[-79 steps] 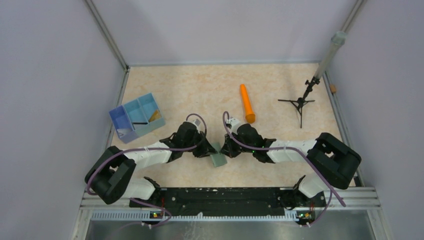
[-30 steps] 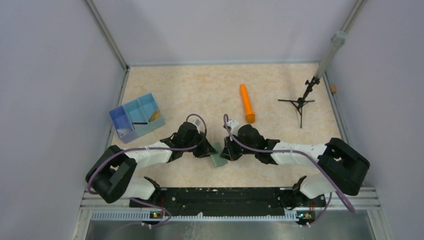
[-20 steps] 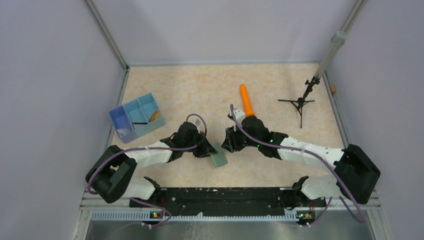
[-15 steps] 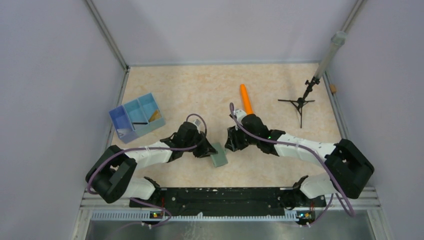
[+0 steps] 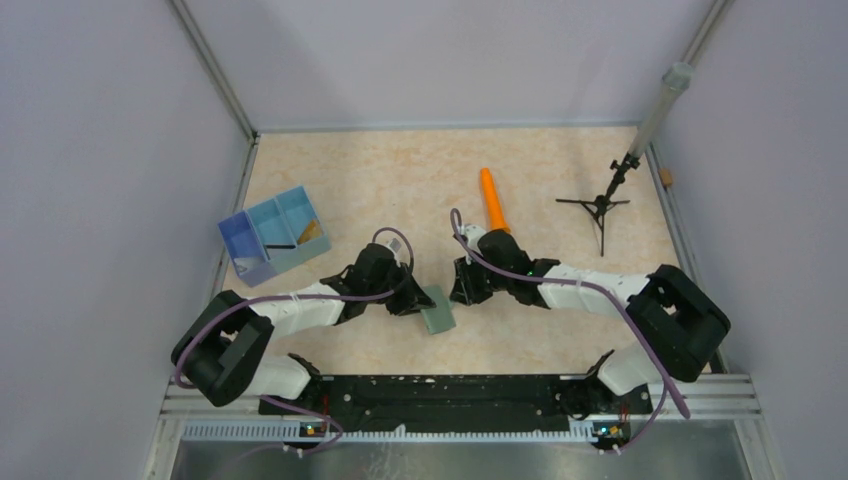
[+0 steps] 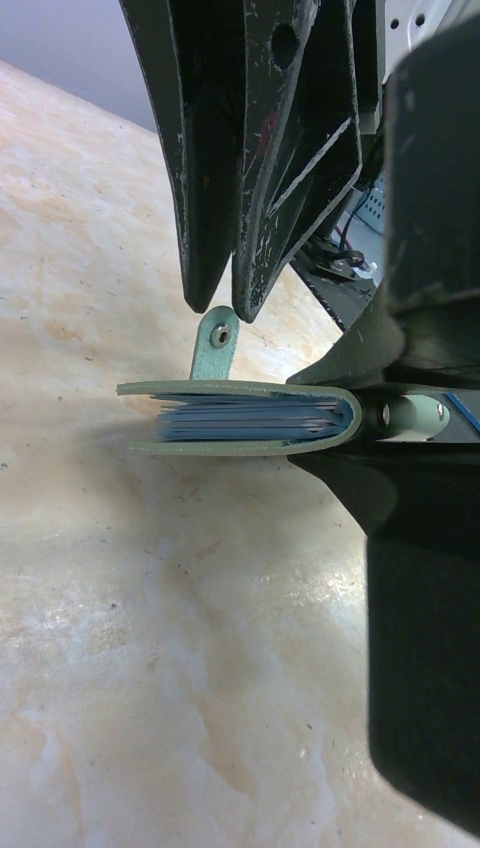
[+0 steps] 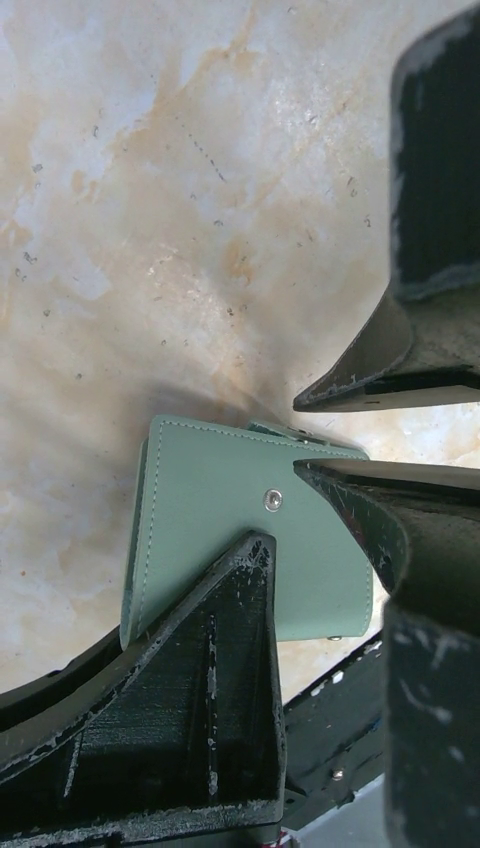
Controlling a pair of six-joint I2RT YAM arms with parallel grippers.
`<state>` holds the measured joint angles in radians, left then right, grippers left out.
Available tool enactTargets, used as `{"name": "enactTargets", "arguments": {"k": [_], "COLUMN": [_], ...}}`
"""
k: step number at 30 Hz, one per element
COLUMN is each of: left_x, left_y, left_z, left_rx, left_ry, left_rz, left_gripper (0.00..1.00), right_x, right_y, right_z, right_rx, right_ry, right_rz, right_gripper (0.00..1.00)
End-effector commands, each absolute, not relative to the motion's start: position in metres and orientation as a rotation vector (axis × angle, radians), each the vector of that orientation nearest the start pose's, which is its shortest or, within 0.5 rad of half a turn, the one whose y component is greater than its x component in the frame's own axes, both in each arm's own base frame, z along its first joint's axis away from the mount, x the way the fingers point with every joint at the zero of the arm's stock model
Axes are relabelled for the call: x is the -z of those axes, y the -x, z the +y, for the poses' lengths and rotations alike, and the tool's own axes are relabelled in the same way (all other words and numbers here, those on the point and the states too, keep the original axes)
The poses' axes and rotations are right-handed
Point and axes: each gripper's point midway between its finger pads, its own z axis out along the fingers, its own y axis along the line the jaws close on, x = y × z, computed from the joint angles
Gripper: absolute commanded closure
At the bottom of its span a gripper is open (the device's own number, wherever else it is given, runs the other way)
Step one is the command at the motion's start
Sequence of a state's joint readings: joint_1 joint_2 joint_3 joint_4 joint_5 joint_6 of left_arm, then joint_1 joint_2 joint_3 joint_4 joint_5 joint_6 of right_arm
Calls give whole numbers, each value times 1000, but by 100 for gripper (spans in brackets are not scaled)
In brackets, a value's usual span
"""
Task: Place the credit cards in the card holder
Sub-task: Close the card holder at the center of the board.
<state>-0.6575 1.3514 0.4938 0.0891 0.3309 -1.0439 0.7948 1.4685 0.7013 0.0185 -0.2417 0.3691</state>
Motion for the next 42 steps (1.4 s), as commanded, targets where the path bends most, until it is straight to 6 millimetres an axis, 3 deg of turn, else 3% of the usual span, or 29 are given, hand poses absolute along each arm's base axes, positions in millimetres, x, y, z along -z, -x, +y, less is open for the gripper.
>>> {"name": "enactTargets", "arguments": {"k": [1, 6, 10, 13, 16, 19, 26, 38, 42], "left_x": [-58, -58, -58, -58, -57, -58, -57, -57, -56], "left_y": [-206, -205, -205, -205, -205, -205, -204, -204, -203], "left_z": [-272, -272, -271, -271, -271, -272, -271, -271, -270], "left_rx": [1122, 1122, 1120, 1120, 1120, 1122, 1121, 1121, 1117], "left_ry": [287, 285, 286, 287, 285, 284, 284, 285, 285], "left_rz": [2581, 2582, 2581, 2581, 2584, 2584, 2587, 2588, 2590], "left_gripper": [100, 100, 100, 100, 100, 100, 100, 100, 100], "right_x": [-62, -59, -61, -63, -63, -65, -73, -64, -66], "right_y": [-220, -218, -219, -218, -218, -218, -220, -218, -219], "right_z": [308, 310, 310, 310, 309, 308, 306, 306, 306], "right_rx": [-881, -900, -903, -907, -906, -899, -889, -890, -890], "right_ry": [659, 668, 667, 667, 668, 665, 648, 657, 655], "right_rz": [2323, 2332, 2325, 2324, 2326, 2324, 2300, 2326, 2318], "right_gripper": [79, 87, 100, 100, 89, 84, 80, 88, 100]}}
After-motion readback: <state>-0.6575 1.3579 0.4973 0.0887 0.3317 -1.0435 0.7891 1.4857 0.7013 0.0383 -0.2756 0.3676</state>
